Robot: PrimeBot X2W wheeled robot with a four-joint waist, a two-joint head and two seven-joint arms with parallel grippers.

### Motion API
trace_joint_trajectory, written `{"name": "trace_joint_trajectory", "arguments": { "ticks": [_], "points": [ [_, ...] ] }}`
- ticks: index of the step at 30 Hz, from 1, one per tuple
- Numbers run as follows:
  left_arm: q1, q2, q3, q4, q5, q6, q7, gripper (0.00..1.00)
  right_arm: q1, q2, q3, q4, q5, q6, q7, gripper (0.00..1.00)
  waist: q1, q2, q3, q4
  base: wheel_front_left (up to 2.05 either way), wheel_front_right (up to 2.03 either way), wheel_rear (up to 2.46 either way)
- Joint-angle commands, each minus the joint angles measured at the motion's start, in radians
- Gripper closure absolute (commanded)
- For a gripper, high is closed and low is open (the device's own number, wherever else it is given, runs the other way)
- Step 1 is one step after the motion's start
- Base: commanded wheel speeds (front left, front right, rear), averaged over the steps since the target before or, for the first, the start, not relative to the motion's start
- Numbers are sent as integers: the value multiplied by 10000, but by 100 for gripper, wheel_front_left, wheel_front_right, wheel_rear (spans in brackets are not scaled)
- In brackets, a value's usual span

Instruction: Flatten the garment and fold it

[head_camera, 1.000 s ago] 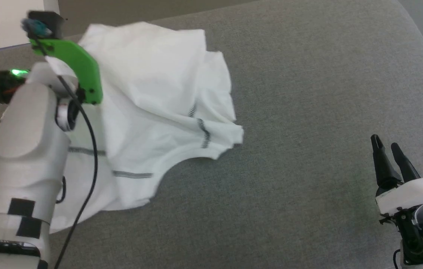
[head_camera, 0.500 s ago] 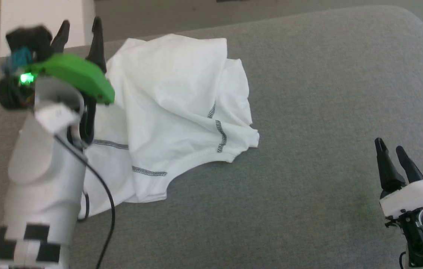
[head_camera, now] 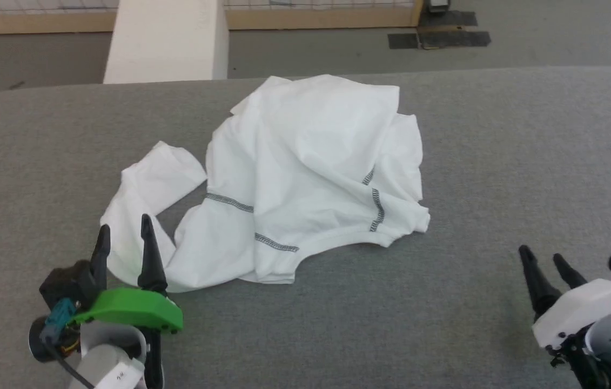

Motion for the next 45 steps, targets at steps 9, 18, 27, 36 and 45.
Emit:
{"name": "trace_joint_trajectory", "arguments": {
  "ticks": [9,18,27,36,45],
  "points": [
    [564,-247,112,-912,-74,324,-87,0,-3414,9,1658,1527,-2424,-13,1926,0,0,0,380,648,0,0,0],
    [-92,-232,-258,-1002,53,119,5,0,-6295,8,2024,4779,-4629,-13,3412,0,0,0,1306,1587,0,0,0],
    [-255,-277,-263,-786,21,78,-39,0,-6571,8,2053,6320,-4503,-13,3853,100,0,0,1415,1622,0,0,0],
    [-221,-277,-367,-576,48,13,-62,0,-5827,-1518,-149,5352,-3963,-13,3315,100,0,0,831,1314,0,0,0],
    [-74,-203,-411,-465,-13,39,17,0,-4612,-1570,-1746,3525,-4222,-13,2515,0,0,0,469,1029,0,0,0]
  ]
}}
